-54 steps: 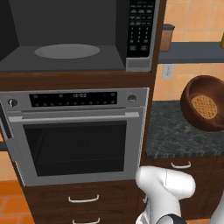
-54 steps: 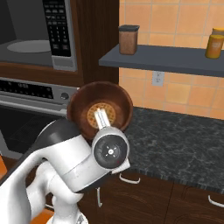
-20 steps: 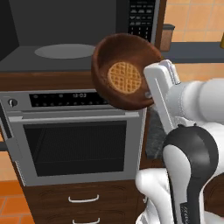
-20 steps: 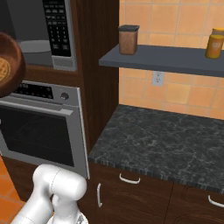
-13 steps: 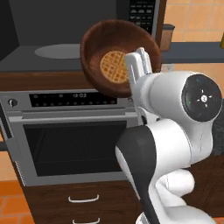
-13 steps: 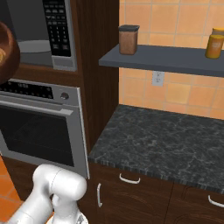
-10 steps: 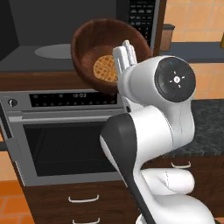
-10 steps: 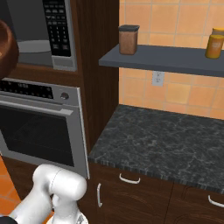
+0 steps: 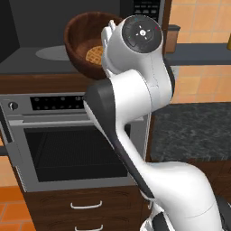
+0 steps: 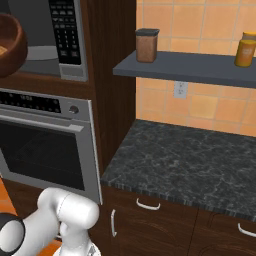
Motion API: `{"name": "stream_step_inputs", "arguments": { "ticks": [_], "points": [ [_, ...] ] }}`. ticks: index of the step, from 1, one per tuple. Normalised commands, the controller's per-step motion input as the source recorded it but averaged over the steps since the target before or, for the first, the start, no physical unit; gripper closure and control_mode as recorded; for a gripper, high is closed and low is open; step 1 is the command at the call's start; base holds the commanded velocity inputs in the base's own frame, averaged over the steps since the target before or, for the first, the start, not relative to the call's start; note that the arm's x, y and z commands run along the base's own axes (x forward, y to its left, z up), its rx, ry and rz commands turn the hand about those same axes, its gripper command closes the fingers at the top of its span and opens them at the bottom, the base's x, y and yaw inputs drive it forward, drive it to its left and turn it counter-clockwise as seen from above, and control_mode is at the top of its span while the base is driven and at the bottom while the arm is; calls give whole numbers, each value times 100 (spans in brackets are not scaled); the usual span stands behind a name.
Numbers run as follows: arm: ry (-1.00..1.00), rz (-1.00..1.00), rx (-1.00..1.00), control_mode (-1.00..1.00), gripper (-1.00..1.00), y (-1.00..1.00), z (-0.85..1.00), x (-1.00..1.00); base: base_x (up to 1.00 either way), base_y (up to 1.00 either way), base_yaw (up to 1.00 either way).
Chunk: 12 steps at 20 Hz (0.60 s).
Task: Open the microwave, place the bowl with waffle inside the microwave, then close the microwave door and turn it on.
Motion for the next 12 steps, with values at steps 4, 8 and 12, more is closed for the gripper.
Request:
{"name": "stream_step_inputs", "arguments": {
  "ticks": [4, 8, 12],
  "points": [
    [0, 0, 5, -100, 100, 0, 1, 85, 0, 0, 0],
    [-4, 3, 9, -100, 100, 5, 6, 83, 0, 0, 0],
    [0, 6, 8, -100, 100, 21, 9, 83, 0, 0, 0]
  ]
}}
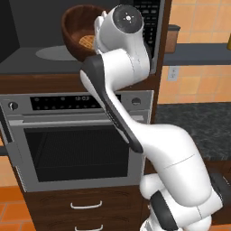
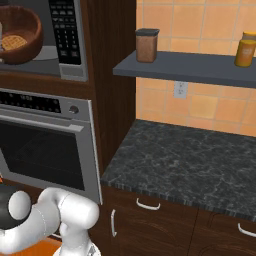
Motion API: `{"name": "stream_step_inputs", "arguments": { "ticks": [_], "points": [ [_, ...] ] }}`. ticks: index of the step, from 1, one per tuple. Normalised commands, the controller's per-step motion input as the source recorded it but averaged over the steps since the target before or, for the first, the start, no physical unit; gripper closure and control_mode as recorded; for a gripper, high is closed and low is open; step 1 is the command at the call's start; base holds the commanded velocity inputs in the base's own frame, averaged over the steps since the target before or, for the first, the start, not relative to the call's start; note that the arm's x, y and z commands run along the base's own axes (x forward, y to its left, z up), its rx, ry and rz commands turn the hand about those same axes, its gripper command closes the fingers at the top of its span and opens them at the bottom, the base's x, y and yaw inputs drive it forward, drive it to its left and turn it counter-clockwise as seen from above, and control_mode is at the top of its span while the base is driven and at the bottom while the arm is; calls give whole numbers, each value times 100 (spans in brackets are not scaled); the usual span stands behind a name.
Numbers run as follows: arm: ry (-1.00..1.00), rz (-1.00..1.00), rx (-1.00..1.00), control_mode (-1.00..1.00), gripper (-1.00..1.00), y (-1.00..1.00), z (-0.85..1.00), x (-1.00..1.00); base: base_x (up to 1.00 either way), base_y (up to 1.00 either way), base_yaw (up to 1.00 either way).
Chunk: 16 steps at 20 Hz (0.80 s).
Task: Open the microwave, place the bowl with waffle inside the microwave, then close the microwave door and turn it on.
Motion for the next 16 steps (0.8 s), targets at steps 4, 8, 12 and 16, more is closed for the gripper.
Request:
{"name": "stream_step_inputs", "arguments": {
  "ticks": [4, 8, 12, 16],
  "points": [
    [0, 5, 1, -100, 100, 36, 0, 76, 0, 0, 0],
    [0, 3, 0, -100, 100, 23, 0, 67, 0, 0, 0],
    [0, 0, 0, -100, 100, 7, 0, 59, 0, 0, 0],
    [0, 0, 0, -100, 100, 7, 0, 56, 0, 0, 0]
  ]
}}
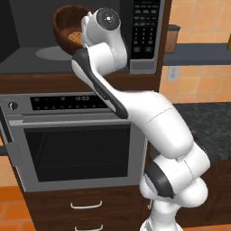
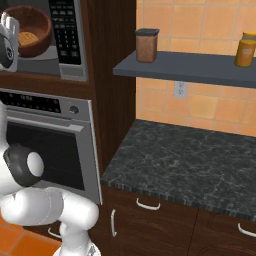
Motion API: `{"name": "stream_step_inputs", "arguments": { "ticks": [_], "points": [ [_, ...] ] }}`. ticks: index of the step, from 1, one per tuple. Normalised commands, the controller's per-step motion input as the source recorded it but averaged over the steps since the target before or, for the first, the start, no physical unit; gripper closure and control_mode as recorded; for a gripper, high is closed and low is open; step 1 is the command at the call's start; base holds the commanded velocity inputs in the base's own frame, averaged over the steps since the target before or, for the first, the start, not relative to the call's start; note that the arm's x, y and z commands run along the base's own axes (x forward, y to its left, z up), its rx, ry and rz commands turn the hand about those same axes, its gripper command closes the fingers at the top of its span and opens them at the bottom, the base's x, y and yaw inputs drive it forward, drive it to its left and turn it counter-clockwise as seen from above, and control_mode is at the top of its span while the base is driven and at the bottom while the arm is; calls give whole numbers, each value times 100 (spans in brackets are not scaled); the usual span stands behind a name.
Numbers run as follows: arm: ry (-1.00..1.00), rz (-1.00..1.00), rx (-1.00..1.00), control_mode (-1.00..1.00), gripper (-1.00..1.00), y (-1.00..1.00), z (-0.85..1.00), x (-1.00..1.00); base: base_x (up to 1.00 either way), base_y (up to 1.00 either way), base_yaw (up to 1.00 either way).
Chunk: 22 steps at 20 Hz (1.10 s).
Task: Open the microwave, place the bowl with waffle inside the microwave, then close the microwave door and turn it on.
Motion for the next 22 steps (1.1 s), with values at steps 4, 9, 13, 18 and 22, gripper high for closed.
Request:
{"name": "stream_step_inputs", "arguments": {
  "ticks": [4, 9, 13, 18, 22],
  "points": [
    [3, 0, -1, -100, 100, 6, 0, 50, 0, 0, 0],
    [4, 0, -1, -100, 100, 20, 0, 53, 0, 0, 0],
    [11, 0, -4, -100, 100, 29, 0, 51, 0, 0, 0],
    [8, 0, -5, -100, 100, 22, -2, 39, 0, 0, 0],
    [7, 0, -3, -100, 100, 14, -9, 38, 0, 0, 0]
  ]
}}
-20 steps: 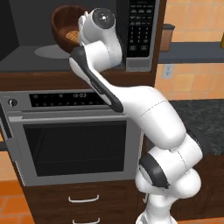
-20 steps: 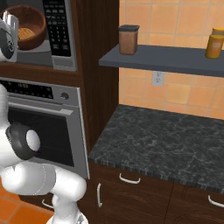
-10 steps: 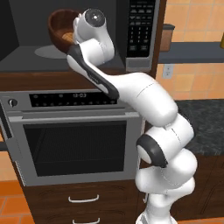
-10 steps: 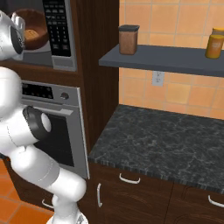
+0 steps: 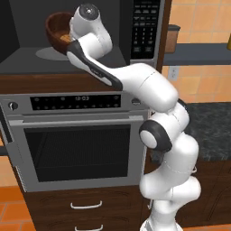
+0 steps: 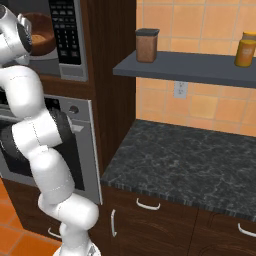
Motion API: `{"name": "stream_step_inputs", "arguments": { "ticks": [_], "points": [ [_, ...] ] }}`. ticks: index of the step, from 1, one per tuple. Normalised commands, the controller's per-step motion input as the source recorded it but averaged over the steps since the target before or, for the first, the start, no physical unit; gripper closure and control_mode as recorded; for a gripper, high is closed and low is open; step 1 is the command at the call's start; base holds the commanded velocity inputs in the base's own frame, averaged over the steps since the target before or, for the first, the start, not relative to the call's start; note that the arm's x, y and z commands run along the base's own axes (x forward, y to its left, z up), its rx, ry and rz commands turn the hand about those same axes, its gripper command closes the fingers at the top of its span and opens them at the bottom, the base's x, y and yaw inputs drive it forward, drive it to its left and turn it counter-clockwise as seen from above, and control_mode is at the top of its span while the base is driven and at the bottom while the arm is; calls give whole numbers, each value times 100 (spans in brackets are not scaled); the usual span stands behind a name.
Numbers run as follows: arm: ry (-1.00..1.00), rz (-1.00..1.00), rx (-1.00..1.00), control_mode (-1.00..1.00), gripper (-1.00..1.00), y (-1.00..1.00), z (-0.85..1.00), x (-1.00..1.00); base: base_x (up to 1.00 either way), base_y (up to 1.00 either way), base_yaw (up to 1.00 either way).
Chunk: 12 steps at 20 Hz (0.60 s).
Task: Open the microwave, place the bowl with waffle inside the microwave, then close the microwave door and turn it on.
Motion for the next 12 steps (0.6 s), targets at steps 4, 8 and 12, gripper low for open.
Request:
{"name": "stream_step_inputs", "arguments": {
  "ticks": [4, 8, 12],
  "points": [
    [0, -1, -1, -100, -100, 4, -16, 5, 0, 0, 0],
    [-15, -4, 0, -100, -100, 0, -22, -4, 0, 0, 0],
    [-35, -5, 0, -100, -100, 0, -7, -11, 0, 0, 0]
  ]
}}
